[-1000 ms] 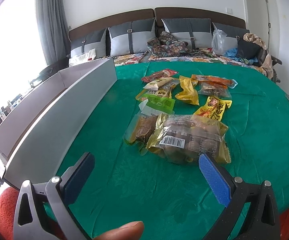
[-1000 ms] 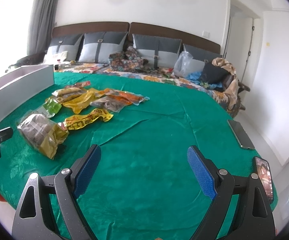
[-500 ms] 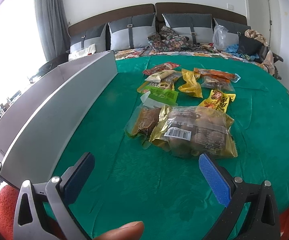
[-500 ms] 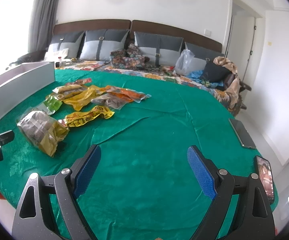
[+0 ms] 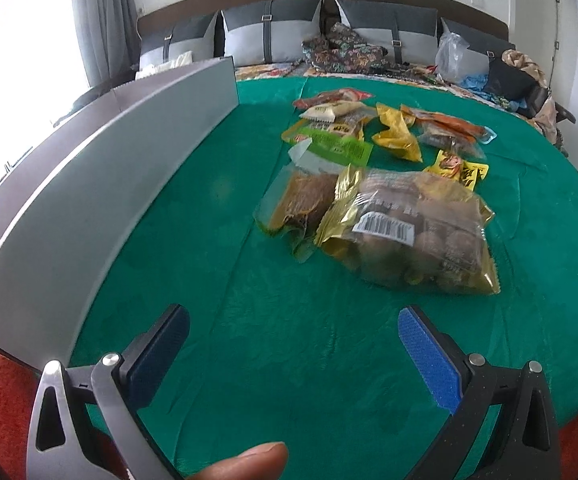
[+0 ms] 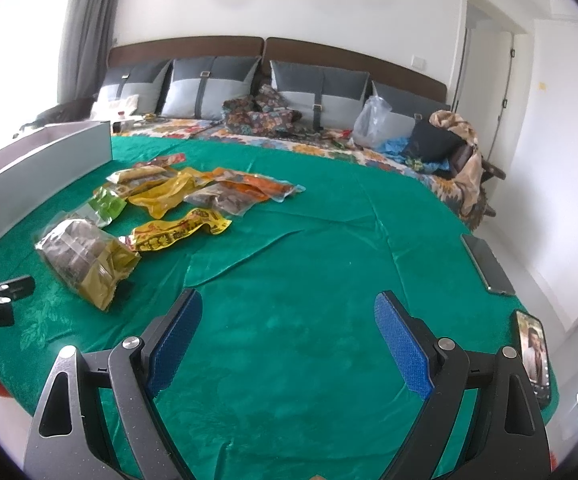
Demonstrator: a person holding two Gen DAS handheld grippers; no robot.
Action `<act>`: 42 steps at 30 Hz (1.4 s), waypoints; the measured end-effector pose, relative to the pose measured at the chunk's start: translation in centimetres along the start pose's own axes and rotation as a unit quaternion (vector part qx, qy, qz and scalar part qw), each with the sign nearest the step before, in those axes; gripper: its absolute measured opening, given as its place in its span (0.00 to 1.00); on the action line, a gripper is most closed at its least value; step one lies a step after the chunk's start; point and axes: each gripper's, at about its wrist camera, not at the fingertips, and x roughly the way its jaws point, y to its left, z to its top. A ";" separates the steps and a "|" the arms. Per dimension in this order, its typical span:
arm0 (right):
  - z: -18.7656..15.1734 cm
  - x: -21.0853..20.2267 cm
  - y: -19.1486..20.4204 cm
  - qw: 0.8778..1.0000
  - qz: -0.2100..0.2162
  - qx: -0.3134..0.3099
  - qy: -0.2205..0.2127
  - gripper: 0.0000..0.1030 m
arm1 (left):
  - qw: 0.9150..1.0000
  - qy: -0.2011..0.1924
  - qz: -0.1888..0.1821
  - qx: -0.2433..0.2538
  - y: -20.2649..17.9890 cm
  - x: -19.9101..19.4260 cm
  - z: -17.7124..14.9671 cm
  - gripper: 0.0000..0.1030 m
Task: Organize snacks
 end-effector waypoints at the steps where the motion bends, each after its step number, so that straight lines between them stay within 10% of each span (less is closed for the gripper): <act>1: 0.0 0.1 0.0 1.000 0.000 0.001 0.000 0.88 | 1.000 0.001 0.000 0.000 0.0 0.1 0.0 1.00; 42: -3.5 6.1 -0.9 0.984 0.038 0.044 0.168 0.88 | 0.998 0.055 -0.025 -0.012 1.1 3.9 0.1 1.00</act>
